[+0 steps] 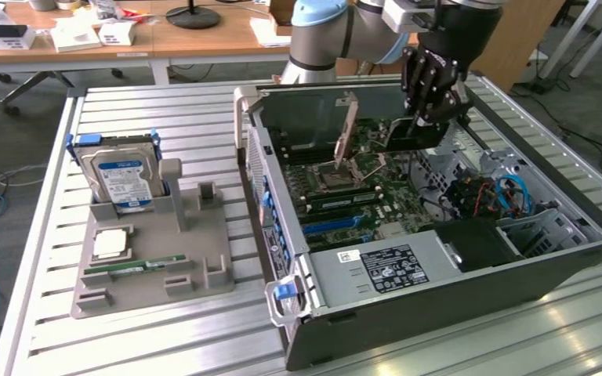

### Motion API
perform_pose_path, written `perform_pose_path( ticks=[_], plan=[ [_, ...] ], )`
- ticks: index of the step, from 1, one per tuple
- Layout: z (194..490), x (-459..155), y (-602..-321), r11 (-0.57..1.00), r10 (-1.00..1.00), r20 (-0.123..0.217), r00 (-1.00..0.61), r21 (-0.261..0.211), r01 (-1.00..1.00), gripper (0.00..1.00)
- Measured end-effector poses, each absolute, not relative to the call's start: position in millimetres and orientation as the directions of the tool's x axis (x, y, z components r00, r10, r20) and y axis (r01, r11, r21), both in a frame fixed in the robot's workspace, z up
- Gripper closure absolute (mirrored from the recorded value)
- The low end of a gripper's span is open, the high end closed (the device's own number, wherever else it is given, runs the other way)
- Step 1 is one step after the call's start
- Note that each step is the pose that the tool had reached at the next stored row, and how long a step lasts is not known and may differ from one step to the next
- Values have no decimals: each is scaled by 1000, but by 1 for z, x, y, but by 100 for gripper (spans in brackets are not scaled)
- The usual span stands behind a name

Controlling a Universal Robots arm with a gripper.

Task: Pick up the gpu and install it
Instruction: 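Insert the gpu into the slot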

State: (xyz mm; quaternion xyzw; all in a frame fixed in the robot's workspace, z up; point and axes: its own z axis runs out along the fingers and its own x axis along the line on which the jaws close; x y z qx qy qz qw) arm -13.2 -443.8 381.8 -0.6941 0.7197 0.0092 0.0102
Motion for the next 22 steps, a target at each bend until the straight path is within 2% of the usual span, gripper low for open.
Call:
perform_pose_path(
  ticks=[22],
  plan=[
    [372, -42, -443, 36, -999, -28, -36, -5, -999, 74]
  ],
)
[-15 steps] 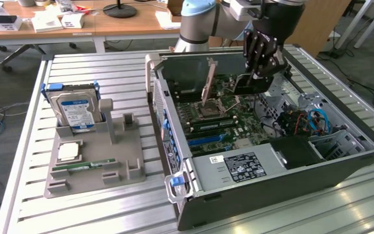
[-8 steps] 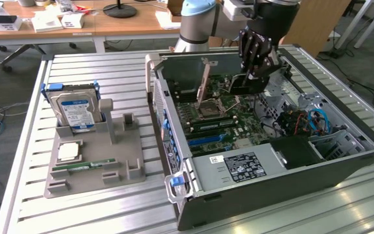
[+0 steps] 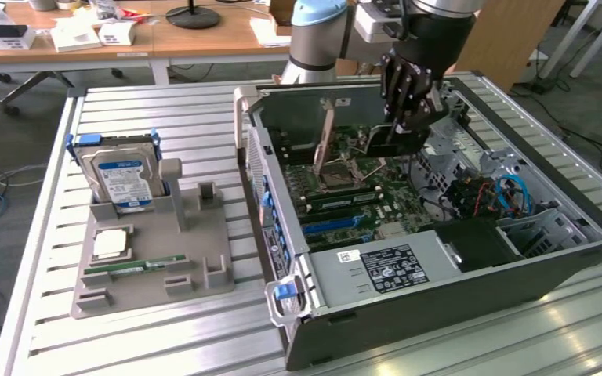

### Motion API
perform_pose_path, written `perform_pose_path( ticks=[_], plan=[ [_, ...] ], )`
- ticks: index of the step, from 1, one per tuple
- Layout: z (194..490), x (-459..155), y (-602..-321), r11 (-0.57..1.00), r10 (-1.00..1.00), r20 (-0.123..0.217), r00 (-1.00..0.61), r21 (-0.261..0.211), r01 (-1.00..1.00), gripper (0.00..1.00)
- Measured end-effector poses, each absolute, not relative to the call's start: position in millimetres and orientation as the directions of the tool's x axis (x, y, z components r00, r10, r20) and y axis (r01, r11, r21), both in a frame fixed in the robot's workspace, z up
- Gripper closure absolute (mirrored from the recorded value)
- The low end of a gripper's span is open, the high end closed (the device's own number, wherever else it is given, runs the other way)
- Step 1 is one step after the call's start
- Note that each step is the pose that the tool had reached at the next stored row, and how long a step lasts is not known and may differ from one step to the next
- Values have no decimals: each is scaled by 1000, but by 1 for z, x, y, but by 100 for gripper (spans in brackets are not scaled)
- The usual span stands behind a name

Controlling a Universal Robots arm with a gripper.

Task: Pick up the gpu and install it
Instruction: 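Insert the gpu into the slot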

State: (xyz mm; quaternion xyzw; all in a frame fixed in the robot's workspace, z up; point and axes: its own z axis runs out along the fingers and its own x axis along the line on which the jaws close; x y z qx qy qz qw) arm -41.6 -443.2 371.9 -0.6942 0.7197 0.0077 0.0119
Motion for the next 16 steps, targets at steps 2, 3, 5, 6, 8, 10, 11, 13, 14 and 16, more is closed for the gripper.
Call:
perform_pose_path(
  ticks=[2, 3, 5, 6, 8, 10, 11, 13, 14, 16],
  plan=[
    [369, -42, -443, 36, -999, -28, -36, -6, -999, 74],
    [368, -42, -443, 36, -999, -28, -36, -6, -999, 74],
    [366, -42, -443, 36, -999, -28, -36, -5, -999, 74],
    [365, -42, -443, 36, -999, -28, -36, -5, -999, 74],
    [362, -42, -443, 36, -999, -28, -36, -6, -999, 74],
    [360, -42, -443, 36, -999, -28, -36, -6, -999, 74],
    [359, -42, -443, 36, -999, -28, -36, -6, -999, 74],
    [357, -42, -443, 36, -999, -28, -36, -5, -999, 74],
    [355, -42, -443, 36, -999, -28, -36, -6, -999, 74],
    [353, -42, -443, 36, -999, -28, -36, -6, -999, 74]
  ],
)
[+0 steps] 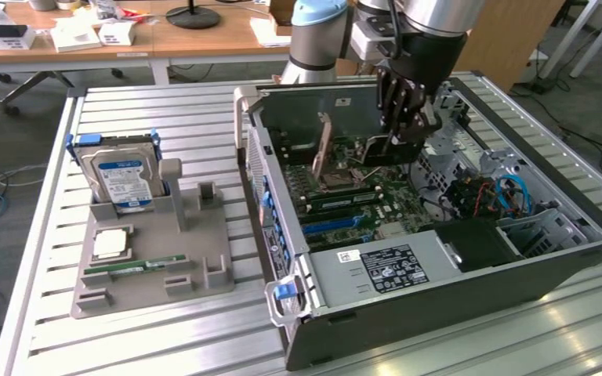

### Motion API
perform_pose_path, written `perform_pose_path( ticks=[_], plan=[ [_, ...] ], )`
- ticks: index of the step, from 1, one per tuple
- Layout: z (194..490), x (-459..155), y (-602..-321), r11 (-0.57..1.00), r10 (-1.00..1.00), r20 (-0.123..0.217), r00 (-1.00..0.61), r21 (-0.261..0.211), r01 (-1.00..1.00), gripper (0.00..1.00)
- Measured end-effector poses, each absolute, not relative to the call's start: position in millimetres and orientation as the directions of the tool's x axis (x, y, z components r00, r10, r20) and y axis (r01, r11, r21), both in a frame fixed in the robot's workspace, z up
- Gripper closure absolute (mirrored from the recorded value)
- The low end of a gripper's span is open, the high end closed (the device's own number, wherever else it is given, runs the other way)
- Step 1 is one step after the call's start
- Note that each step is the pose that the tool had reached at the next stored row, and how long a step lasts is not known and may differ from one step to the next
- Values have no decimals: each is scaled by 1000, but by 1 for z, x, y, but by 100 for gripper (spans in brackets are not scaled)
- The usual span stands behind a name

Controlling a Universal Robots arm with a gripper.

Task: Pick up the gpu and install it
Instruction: 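Insert the gpu into the slot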

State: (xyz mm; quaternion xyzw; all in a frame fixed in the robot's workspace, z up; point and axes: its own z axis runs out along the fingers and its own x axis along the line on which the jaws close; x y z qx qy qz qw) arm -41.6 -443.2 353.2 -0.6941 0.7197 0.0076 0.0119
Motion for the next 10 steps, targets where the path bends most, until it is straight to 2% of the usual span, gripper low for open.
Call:
perform_pose_path(
  ticks=[10],
  plan=[
    [344, -42, -443, 36, -999, -28, -36, -6, -999, 74]
  ],
)
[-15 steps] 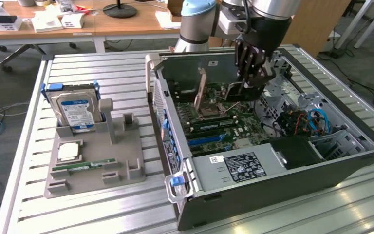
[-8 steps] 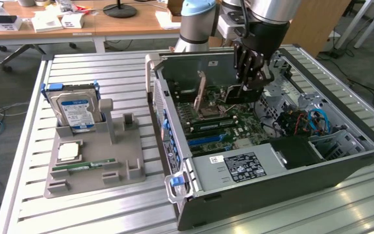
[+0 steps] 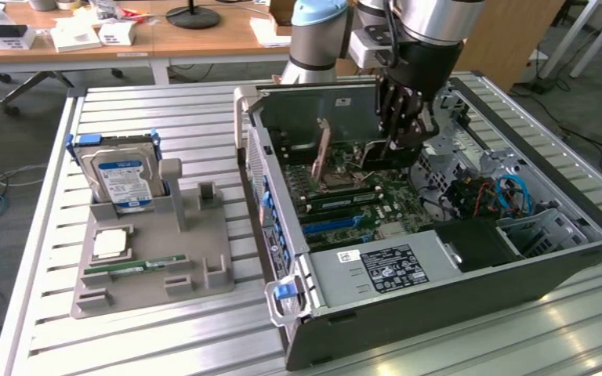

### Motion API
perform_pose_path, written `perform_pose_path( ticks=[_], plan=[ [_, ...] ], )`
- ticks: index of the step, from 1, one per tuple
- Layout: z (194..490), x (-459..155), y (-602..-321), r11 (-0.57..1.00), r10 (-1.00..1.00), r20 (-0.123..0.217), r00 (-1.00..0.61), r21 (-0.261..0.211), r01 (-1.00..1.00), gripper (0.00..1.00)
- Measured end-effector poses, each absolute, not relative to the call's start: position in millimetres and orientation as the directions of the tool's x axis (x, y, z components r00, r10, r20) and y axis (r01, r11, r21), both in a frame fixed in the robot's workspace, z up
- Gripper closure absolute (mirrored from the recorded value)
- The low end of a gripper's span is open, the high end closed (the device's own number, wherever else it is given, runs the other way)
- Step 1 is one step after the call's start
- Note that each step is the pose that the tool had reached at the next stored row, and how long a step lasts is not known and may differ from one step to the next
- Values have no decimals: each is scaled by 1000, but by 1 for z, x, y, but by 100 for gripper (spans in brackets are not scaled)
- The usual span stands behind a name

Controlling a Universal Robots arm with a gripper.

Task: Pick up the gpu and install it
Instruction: 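Insert the gpu into the slot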

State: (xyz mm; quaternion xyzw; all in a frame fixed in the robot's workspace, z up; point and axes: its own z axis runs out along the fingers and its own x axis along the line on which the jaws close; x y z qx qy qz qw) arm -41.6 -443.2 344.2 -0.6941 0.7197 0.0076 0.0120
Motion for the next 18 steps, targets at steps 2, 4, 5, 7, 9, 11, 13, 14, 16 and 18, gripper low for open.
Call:
perform_pose_path(
  ticks=[2, 4, 5, 7, 9, 11, 13, 14, 16, 18],
  plan=[
    [343, -42, -443, 36, -999, -28, -36, -6, -999, 74],
    [341, -42, -443, 36, -999, -28, -36, -6, -999, 74],
    [340, -42, -443, 36, -999, -28, -36, -6, -999, 74],
    [339, -42, -443, 36, -999, -28, -36, -6, -999, 74],
    [337, -42, -443, 36, -999, -28, -36, -6, -999, 74],
    [336, -42, -443, 36, -999, -28, -36, -6, -999, 74],
    [335, -42, -443, 36, -999, -27, -36, -6, -999, 74],
    [335, -42, -443, 36, -999, -28, -36, -6, -999, 74],
    [334, -42, -444, 36, -999, -28, -36, -6, -999, 74],
    [334, -42, -445, 36, -999, -28, -36, -6, -999, 74]
  ],
)
